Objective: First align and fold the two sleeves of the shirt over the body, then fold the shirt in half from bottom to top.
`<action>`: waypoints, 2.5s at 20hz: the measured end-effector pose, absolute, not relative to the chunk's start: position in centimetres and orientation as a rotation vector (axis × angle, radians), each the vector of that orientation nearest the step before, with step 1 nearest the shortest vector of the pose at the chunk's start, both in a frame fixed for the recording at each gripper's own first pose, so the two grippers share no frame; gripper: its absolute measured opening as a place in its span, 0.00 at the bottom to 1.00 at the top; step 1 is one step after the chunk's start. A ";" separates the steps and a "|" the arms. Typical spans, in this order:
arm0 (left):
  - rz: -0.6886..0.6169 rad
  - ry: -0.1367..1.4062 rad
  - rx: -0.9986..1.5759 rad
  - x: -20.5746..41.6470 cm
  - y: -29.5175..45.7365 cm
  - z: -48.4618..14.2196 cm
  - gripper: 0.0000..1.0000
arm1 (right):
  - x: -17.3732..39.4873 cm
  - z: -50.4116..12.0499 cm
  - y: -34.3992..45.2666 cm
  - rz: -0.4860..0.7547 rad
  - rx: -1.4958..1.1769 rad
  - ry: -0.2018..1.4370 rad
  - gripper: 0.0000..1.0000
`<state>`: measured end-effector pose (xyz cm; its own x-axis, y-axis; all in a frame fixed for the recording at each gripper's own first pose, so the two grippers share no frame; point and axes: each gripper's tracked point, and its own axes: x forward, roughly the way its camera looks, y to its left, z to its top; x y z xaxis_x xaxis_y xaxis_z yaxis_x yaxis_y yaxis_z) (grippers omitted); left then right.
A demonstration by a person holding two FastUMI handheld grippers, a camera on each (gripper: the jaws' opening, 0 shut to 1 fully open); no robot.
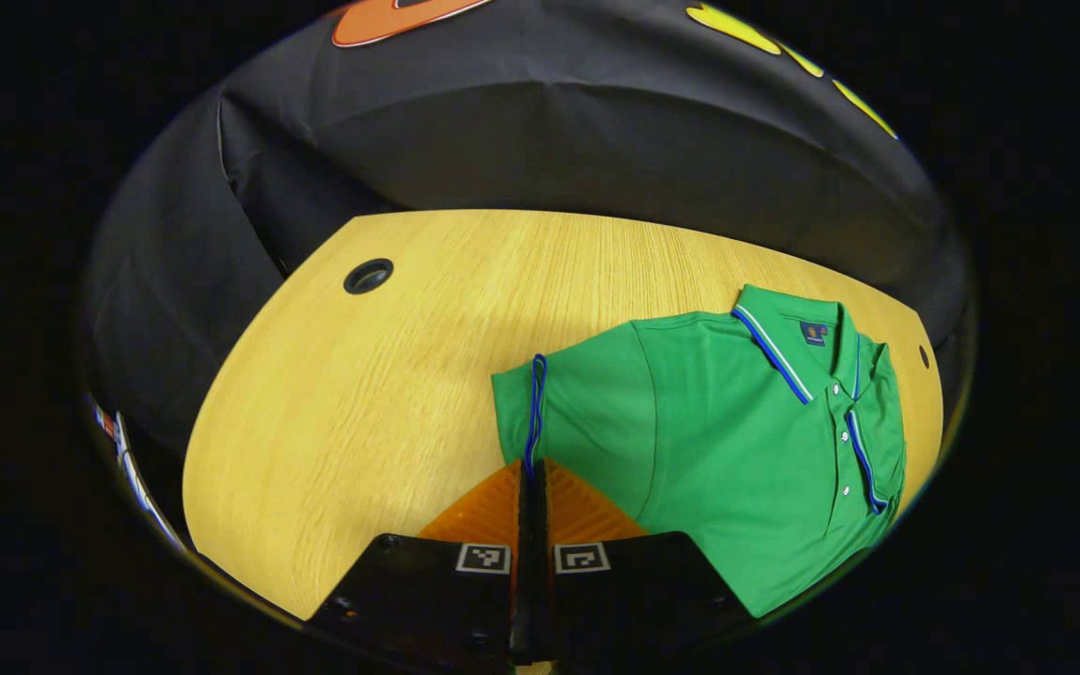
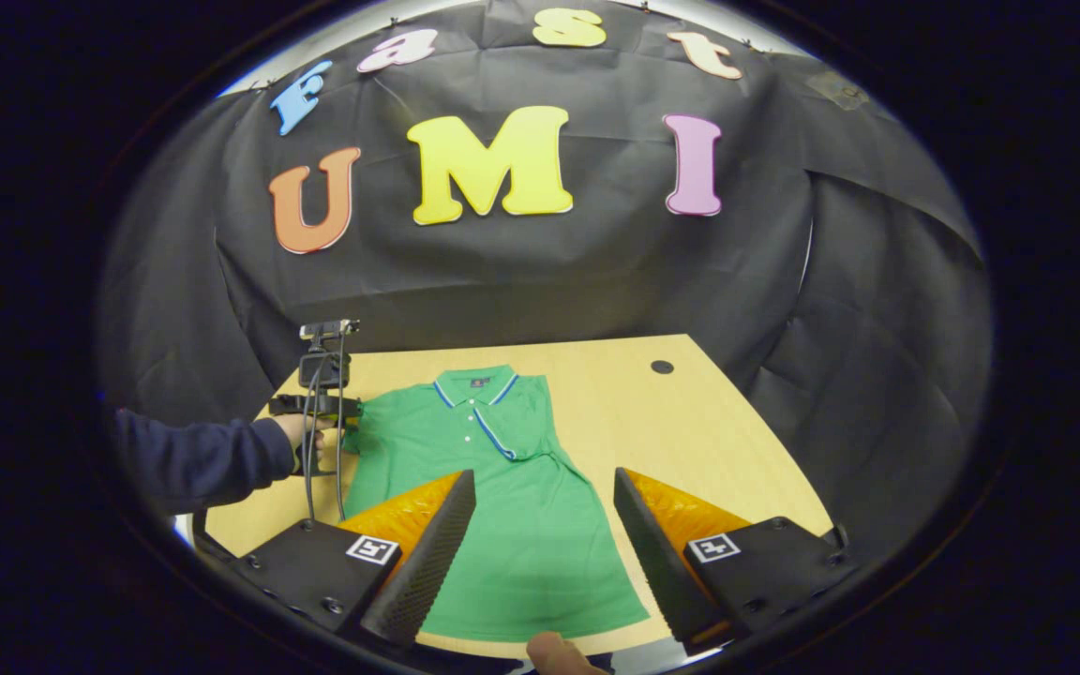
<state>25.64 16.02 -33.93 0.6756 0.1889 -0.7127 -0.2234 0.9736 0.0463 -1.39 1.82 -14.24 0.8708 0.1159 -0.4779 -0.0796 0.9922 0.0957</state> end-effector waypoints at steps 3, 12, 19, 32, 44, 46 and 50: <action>0.208 0.750 -0.007 26.1 15.0 -31.5 0.03 | -1.0 -13.8 1.5 0.120 0.062 0.494 0.95; 0.046 0.685 0.087 28.2 4.6 -27.6 0.03 | 0.7 -13.6 -1.3 0.102 0.083 0.492 0.96; -0.059 0.762 0.158 27.9 -4.1 -31.0 0.03 | 1.4 -16.3 -4.7 0.041 0.118 0.530 0.96; -0.173 0.870 0.120 25.2 -9.0 -33.2 0.29 | 2.7 -20.5 -6.9 0.073 0.041 0.607 0.96; -0.104 0.765 0.025 13.9 -2.1 -27.0 0.95 | 1.1 -23.7 -3.9 0.194 -0.042 0.686 0.96; -0.084 0.786 0.044 10.1 -0.1 -28.6 0.95 | 0.5 -25.2 -3.3 0.217 -0.029 0.728 0.95; -0.038 0.882 0.031 1.8 2.9 -32.7 0.95 | -0.5 -29.1 -3.5 0.228 -0.045 0.829 0.96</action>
<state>1.82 2.92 -32.66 0.6348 -0.0201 -0.7724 0.0458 0.9989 0.0117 -0.53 -3.53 -29.12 0.6525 0.1837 -0.7352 -0.2186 0.9746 0.0495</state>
